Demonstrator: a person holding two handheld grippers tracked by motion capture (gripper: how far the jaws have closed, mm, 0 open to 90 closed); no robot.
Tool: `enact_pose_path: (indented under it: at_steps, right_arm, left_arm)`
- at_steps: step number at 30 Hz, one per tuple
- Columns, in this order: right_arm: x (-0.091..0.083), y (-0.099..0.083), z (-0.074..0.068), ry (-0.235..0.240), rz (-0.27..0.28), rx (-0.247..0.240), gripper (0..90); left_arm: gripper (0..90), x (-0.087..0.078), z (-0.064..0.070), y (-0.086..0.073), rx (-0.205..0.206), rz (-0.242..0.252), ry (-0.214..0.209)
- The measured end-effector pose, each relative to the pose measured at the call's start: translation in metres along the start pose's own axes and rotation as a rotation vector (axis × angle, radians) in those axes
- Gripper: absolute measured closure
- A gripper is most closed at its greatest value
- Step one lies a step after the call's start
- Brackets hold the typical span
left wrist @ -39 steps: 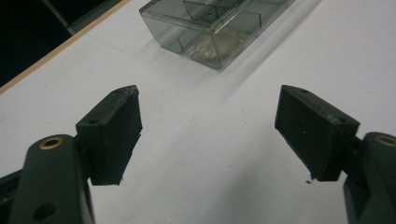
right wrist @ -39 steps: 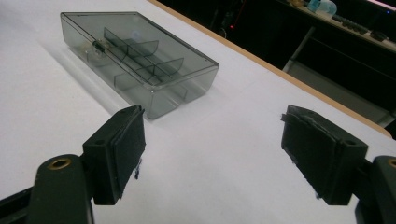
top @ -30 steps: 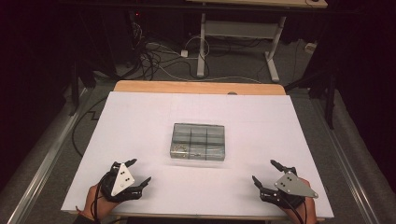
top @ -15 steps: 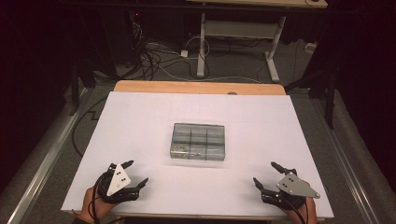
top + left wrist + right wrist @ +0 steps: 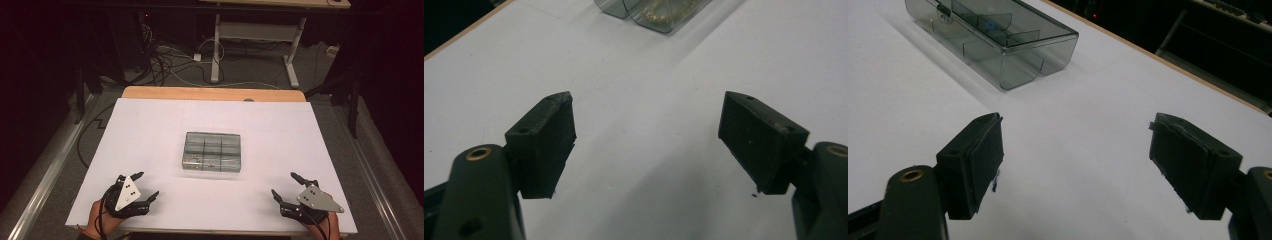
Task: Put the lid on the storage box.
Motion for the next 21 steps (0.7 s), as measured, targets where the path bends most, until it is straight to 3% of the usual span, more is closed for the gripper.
enact_pose_path:
  at_steps: [21]
  right_arm:
    - [0.0008, 0.0003, -0.0015, 0.000, -0.001, 0.005, 21.6]
  left_arm:
    - [21.8, 0.0019, -0.0036, 0.0010, -0.012, 0.001, -0.009]
Point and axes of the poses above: each handheld gripper's, and its own axes: x roughly forward along the jaws, y roughly out of its top, z roughly to its right, the point moved 1 cm from there along x, roughly forward along the jaws, and after that the axes turned 10 degrees about -z, right-handed, at the moved point
